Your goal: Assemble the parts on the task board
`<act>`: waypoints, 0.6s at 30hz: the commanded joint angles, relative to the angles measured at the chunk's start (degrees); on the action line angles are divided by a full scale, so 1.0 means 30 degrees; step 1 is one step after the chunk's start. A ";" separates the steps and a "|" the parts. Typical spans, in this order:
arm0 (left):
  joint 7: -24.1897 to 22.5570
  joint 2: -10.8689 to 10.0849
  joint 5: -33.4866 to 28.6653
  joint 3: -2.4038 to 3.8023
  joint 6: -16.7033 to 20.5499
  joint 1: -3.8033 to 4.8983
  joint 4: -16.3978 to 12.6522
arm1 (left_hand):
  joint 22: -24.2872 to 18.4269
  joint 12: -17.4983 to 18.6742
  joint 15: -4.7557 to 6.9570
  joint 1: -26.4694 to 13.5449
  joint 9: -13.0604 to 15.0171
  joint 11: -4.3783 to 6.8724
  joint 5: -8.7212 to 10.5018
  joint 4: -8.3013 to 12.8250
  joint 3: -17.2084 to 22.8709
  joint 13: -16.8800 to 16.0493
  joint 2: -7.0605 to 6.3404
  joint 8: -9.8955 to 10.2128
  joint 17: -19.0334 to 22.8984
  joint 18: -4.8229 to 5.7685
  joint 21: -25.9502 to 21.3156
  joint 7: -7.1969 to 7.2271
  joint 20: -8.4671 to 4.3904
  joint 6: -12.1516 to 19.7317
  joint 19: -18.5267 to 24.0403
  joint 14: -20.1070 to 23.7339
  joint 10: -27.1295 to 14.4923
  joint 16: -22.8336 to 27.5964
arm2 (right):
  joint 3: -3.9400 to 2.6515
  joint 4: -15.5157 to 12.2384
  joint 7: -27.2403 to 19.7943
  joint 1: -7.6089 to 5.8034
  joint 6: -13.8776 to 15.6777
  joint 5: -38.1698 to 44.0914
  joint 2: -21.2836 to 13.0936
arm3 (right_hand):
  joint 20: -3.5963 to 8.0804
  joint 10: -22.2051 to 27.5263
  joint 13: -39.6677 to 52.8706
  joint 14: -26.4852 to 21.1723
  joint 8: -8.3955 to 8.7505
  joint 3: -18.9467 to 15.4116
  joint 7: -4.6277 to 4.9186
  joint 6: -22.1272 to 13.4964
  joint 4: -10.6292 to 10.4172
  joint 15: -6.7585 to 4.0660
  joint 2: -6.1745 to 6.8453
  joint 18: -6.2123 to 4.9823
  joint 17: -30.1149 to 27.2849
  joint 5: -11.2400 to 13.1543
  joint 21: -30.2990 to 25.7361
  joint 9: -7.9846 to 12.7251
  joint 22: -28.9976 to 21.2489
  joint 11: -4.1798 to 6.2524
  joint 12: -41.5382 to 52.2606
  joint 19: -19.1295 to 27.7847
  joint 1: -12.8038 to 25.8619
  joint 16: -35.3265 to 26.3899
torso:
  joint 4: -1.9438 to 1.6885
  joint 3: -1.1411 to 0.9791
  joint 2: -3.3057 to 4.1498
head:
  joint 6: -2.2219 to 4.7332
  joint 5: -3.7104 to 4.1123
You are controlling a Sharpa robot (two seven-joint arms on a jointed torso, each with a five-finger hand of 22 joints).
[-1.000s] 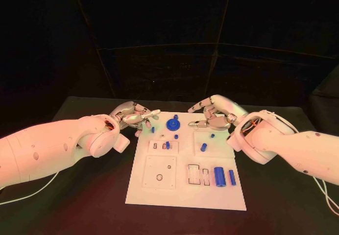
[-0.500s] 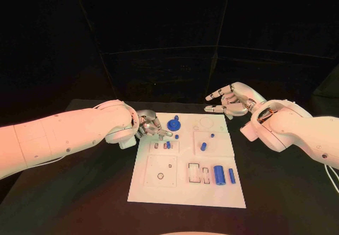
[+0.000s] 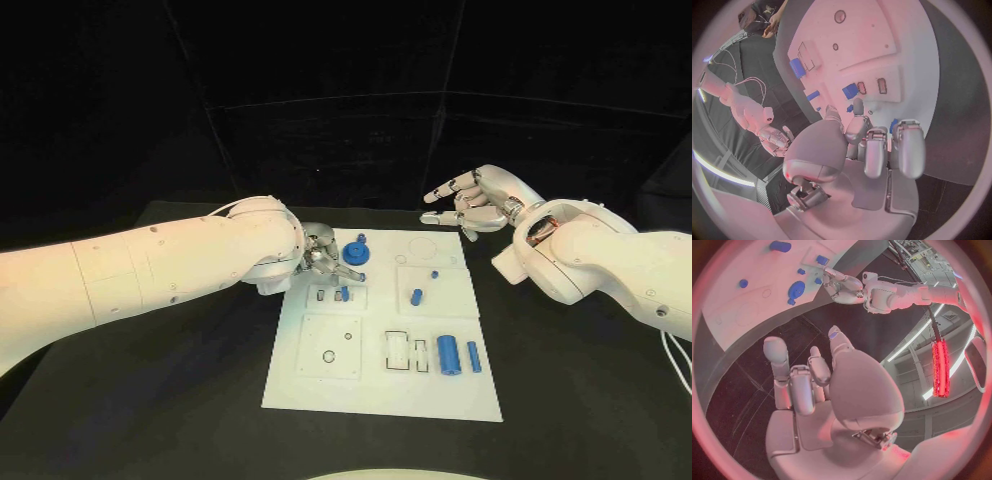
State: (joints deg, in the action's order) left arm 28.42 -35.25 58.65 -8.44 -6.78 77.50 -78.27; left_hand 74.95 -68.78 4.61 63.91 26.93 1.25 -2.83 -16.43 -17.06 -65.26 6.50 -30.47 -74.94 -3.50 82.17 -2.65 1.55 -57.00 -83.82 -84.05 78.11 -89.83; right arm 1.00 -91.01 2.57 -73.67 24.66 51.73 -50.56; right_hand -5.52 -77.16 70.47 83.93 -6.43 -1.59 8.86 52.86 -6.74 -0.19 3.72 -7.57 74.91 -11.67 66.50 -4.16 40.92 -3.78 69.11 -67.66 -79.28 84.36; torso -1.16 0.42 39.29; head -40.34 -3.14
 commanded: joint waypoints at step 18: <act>0.0601 0.0926 0.0785 -0.0031 -0.2351 0.0077 0.0738 | 0.0500 -0.0124 0.0081 0.0654 0.0737 0.0056 0.0020 0.0313 -0.0006 -0.0107 0.0368 -0.0591 -0.5022 0.0282 0.0239 -0.0003 -0.0049 0.0568 -0.0332 -0.1984 -0.0024 -0.0057 | -0.0007 0.0188 0.0602 -0.0054 -0.0448 0.0184 0.0317 | 0.0004 0.0186 -0.0131 0.1043 -0.0119 -0.0130 -0.0033 0.0142 0.0062 -0.0150 -0.0053 -0.0395 0.0781 -0.0194 -0.0217 -0.0003 -0.0166 0.0026 -0.0159 0.0161 -0.0035 -0.0173 | 0.0030 0.0050 0.0034 | -0.0174 -0.0087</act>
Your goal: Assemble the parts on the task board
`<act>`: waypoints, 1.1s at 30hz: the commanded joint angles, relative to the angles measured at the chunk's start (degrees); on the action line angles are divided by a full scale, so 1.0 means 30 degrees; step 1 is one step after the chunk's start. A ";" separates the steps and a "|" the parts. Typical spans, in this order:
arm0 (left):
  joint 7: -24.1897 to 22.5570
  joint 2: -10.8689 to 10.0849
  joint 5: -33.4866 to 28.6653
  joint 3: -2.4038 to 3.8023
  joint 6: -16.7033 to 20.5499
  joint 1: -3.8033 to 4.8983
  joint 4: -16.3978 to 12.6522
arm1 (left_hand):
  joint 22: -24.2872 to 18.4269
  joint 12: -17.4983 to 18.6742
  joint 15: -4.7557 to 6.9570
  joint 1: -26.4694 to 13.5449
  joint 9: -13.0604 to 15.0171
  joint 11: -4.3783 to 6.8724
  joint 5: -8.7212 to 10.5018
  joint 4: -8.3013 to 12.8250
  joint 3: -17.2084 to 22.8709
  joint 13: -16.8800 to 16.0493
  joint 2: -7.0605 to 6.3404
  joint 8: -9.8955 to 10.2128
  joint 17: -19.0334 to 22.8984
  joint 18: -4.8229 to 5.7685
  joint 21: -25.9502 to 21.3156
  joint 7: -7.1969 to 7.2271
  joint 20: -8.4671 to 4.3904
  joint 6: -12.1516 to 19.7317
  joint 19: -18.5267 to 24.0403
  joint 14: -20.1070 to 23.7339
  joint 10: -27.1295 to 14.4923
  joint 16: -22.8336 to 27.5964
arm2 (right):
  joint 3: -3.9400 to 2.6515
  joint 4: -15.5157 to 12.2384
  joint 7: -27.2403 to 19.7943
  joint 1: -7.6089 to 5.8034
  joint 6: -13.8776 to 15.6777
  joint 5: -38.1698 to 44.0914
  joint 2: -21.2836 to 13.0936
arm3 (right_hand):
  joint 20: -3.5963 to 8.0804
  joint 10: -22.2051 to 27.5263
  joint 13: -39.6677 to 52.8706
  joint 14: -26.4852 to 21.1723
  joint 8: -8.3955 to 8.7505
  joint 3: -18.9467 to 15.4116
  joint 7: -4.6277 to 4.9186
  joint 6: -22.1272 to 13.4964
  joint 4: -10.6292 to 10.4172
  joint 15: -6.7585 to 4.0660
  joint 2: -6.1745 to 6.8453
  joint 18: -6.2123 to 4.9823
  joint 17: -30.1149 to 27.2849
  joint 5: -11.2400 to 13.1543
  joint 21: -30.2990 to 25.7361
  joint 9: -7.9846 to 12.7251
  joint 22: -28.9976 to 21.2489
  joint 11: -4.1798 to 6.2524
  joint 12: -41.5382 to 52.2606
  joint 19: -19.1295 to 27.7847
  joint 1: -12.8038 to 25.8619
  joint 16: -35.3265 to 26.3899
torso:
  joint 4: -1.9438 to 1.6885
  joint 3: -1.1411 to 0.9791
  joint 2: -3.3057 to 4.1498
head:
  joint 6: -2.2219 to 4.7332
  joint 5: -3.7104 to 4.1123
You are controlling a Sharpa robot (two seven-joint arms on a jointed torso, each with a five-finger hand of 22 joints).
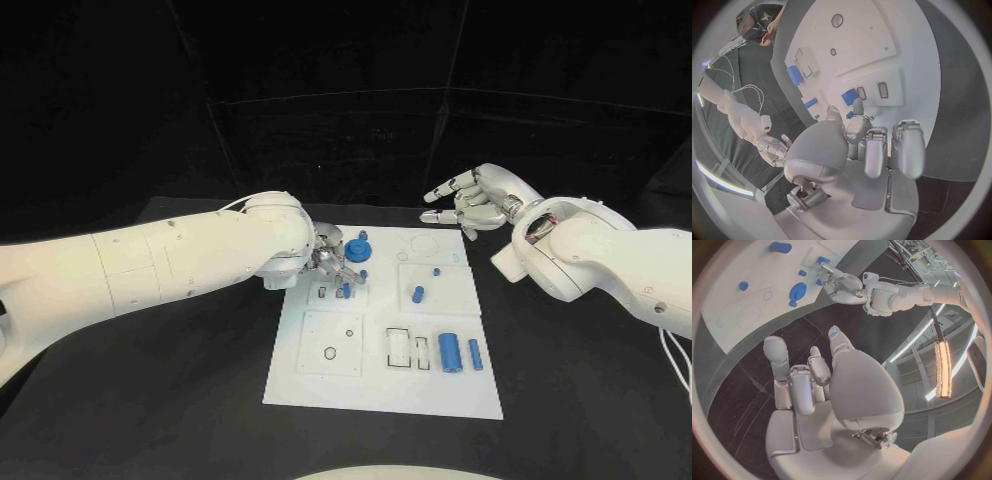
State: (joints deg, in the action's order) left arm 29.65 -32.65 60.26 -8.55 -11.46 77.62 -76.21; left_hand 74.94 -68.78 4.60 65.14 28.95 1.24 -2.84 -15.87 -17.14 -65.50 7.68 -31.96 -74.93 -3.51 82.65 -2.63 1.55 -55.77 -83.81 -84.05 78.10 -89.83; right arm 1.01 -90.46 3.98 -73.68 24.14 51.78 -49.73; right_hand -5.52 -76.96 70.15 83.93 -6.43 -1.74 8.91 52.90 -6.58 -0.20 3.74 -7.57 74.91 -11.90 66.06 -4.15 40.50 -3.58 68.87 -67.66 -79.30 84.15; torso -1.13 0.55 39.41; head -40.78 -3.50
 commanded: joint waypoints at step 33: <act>0.0230 0.0668 0.0254 0.0005 -0.1680 0.0035 0.0664 | 0.0720 -0.0177 0.0113 0.1353 0.0786 0.0098 0.0017 0.0909 0.0567 -0.0135 0.0338 -0.0489 -0.5024 0.0312 0.0183 0.0034 -0.0065 0.0416 -0.0344 -0.1984 0.0060 -0.0057 | -0.0008 0.0182 0.0534 -0.0047 -0.0808 0.0483 0.0371 | 0.0015 0.0185 -0.0152 0.1001 -0.0138 -0.0129 -0.0055 0.0118 0.0002 -0.0160 -0.0088 -0.0428 0.0594 -0.0154 -0.0212 0.0002 -0.0254 -0.0033 -0.0201 0.0253 -0.0007 -0.0215 | -0.0004 0.0013 -0.0014 | -0.0122 0.0165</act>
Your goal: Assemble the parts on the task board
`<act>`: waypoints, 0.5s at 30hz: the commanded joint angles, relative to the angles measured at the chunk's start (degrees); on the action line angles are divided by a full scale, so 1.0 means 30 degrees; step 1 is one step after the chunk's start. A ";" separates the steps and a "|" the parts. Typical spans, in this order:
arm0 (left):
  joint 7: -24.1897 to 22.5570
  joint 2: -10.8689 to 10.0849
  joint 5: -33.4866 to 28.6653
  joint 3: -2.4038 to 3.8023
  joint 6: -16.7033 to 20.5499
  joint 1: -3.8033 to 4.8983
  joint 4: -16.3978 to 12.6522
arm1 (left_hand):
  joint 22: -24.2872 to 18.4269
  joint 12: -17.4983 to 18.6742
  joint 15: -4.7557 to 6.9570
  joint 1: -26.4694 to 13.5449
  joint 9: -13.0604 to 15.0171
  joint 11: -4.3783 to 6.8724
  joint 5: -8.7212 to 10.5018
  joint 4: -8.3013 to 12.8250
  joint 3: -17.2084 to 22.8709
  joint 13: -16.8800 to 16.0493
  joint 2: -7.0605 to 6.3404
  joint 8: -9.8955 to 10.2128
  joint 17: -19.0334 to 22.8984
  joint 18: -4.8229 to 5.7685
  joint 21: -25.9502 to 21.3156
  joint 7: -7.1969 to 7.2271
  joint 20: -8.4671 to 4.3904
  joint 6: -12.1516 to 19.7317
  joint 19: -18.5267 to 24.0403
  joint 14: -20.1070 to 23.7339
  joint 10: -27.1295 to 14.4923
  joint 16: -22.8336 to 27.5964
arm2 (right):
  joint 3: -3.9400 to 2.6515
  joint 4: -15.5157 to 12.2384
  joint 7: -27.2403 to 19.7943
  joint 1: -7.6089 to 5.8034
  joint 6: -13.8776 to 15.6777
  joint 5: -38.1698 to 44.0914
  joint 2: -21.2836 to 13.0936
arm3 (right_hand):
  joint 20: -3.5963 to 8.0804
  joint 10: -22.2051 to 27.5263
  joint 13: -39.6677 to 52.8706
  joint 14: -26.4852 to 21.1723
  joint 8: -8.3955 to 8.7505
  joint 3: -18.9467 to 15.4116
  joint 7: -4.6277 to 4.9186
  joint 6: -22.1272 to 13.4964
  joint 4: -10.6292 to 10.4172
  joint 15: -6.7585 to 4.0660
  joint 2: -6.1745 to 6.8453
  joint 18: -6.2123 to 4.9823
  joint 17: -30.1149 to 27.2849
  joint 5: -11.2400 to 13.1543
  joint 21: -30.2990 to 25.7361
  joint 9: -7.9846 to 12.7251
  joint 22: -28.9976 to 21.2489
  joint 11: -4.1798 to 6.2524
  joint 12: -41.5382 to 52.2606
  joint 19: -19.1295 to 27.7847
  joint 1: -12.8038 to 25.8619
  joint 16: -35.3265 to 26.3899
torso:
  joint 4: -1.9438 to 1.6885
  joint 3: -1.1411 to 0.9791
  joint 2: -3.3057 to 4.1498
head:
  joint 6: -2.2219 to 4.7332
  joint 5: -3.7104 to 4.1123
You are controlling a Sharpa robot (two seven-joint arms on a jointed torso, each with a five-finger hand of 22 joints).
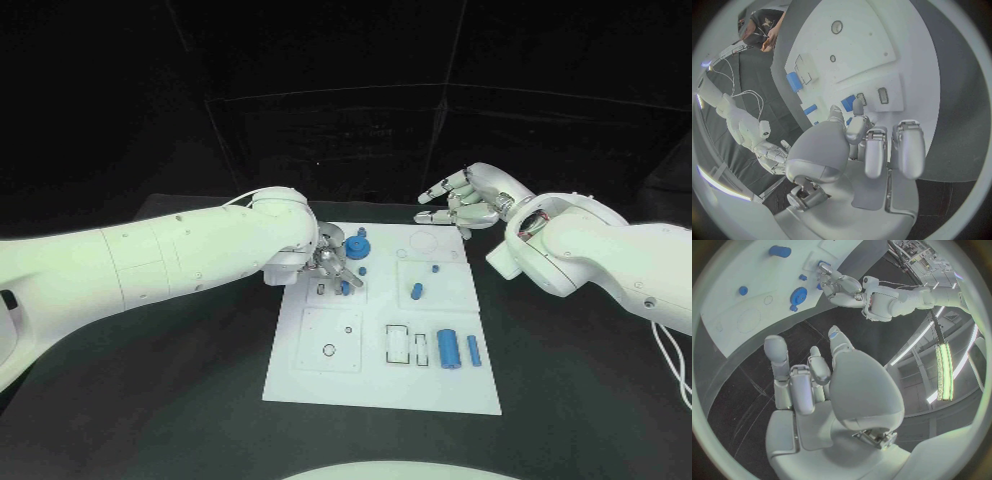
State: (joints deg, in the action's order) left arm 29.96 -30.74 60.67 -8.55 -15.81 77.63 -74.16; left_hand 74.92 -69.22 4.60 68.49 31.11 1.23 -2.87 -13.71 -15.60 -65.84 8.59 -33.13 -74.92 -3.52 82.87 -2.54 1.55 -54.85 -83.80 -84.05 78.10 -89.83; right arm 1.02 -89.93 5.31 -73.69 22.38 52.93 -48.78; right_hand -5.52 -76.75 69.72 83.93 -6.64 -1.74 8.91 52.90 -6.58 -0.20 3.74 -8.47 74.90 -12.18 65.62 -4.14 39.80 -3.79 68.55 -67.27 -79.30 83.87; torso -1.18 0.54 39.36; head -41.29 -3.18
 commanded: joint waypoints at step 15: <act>0.0108 0.0078 -0.0151 0.0007 -0.0157 0.0034 -0.0047 | 0.0732 0.0095 0.0197 0.2423 0.0498 0.0207 0.0000 0.2045 0.1872 0.0013 0.0624 -0.0042 -0.5028 0.0299 0.0094 0.0113 -0.0113 0.0563 -0.0293 -0.1983 0.0010 -0.0058 | -0.0008 0.0109 0.0139 -0.0045 -0.0335 0.0100 0.0189 | 0.0018 0.0123 -0.0025 0.0999 -0.0071 -0.0138 -0.0056 0.0117 0.0000 -0.0161 -0.0097 -0.0126 0.0583 -0.0063 -0.0065 0.0000 -0.0011 0.0039 -0.0109 0.0115 -0.0002 -0.0133 | -0.0016 0.0000 -0.0002 | -0.0059 0.0015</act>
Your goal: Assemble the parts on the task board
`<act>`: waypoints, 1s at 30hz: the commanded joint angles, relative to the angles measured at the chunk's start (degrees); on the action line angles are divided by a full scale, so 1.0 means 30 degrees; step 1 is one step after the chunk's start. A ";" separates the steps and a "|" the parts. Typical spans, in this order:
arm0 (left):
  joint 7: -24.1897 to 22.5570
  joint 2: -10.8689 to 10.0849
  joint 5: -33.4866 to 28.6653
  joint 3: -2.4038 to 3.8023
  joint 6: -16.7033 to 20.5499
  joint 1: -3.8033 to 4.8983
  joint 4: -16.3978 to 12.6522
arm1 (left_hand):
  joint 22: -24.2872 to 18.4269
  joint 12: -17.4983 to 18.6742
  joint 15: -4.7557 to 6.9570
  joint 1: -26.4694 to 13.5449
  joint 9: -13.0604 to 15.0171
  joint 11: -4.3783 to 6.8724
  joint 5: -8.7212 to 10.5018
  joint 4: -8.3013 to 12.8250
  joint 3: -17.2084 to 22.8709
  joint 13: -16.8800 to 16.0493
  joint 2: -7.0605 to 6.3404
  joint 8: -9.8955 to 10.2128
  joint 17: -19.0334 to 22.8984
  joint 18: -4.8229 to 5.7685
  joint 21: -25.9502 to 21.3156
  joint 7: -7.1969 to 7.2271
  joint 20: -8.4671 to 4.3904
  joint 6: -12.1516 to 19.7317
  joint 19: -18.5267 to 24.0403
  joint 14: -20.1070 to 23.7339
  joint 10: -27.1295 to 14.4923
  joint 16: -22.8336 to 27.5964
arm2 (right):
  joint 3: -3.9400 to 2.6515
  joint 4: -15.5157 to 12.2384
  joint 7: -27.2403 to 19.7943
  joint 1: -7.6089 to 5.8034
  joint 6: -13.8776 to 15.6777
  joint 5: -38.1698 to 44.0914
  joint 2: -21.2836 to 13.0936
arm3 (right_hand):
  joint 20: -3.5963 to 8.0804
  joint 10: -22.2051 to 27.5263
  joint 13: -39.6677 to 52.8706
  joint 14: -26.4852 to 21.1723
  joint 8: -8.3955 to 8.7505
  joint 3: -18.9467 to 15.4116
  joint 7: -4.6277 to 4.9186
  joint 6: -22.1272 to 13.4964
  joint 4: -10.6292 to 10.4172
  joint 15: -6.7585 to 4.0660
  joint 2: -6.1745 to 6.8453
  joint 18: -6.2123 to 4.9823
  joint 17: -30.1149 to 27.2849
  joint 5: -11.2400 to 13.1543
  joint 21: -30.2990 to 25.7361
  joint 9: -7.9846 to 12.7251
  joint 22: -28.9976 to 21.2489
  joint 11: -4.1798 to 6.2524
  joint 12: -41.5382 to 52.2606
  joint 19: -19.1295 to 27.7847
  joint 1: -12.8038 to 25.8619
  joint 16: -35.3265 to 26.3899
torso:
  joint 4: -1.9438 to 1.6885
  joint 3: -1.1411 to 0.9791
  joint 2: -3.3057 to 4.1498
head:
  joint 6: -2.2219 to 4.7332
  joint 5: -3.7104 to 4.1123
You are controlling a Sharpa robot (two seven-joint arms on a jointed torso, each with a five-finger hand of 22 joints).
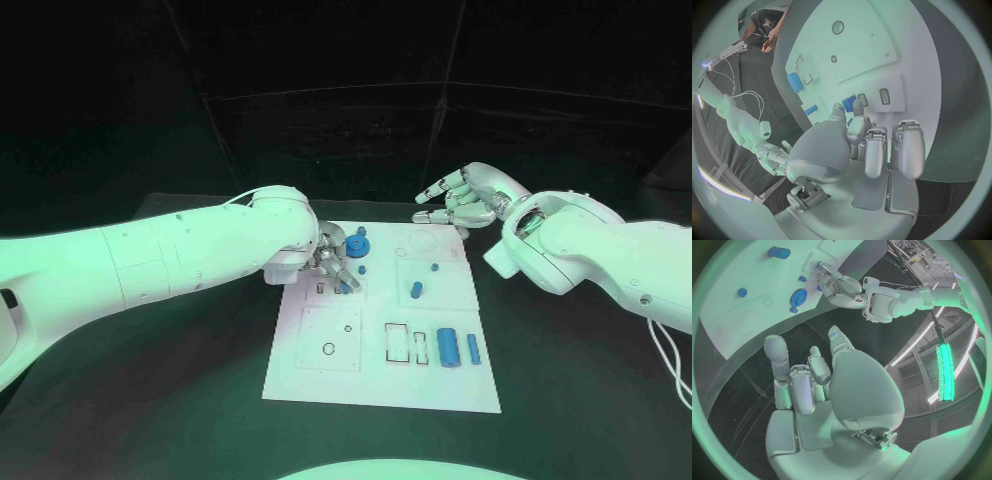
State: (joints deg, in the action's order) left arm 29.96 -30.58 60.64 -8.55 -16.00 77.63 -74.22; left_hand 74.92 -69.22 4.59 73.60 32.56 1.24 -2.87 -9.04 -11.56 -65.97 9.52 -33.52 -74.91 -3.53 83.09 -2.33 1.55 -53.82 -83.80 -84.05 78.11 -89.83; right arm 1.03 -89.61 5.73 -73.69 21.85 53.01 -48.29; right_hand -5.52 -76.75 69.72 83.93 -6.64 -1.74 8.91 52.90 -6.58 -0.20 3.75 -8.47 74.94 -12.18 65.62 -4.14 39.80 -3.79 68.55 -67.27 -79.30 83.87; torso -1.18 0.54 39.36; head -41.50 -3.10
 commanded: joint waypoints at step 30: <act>-0.0341 -0.1815 -0.3469 -0.0002 0.4637 0.0021 -0.1972 | 0.0832 0.0567 0.0033 -0.3229 0.1376 0.0052 -0.1735 0.4585 1.6775 0.0189 -0.3991 0.0877 -0.5029 0.0274 -0.0097 -0.0194 0.0047 0.0090 -0.0242 -0.1983 0.0205 -0.0058 | -0.0006 0.0298 0.0058 -0.0044 -0.0313 0.0004 0.0148 | 0.0027 0.0080 0.0002 0.1003 -0.0120 -0.0187 -0.0072 0.0163 -0.0007 -0.0171 -0.0117 -0.0130 0.0574 -0.0081 -0.0118 -0.0007 -0.0064 0.0051 -0.0061 0.0128 0.0019 -0.0148 | -0.0102 -0.0088 -0.0045 | -0.0078 -0.0207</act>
State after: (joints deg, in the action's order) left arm 29.77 -35.73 52.48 -8.55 -7.60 77.66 -79.57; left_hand 74.91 -67.24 4.68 64.32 36.56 1.35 -7.98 -3.79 29.92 -65.31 -2.44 -30.61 -74.91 -3.53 83.09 -3.27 1.34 -53.57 -84.00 -83.95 78.24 -89.83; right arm 1.04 -88.69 5.98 -73.68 21.21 53.01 -47.85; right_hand -5.52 -76.76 69.73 83.93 -6.64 -2.04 8.70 53.10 -6.56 -0.20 3.75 -8.47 74.92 -12.18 65.62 -4.14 39.66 -3.79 68.55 -67.27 -79.30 83.65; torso -1.37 0.41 39.30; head -41.61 -3.65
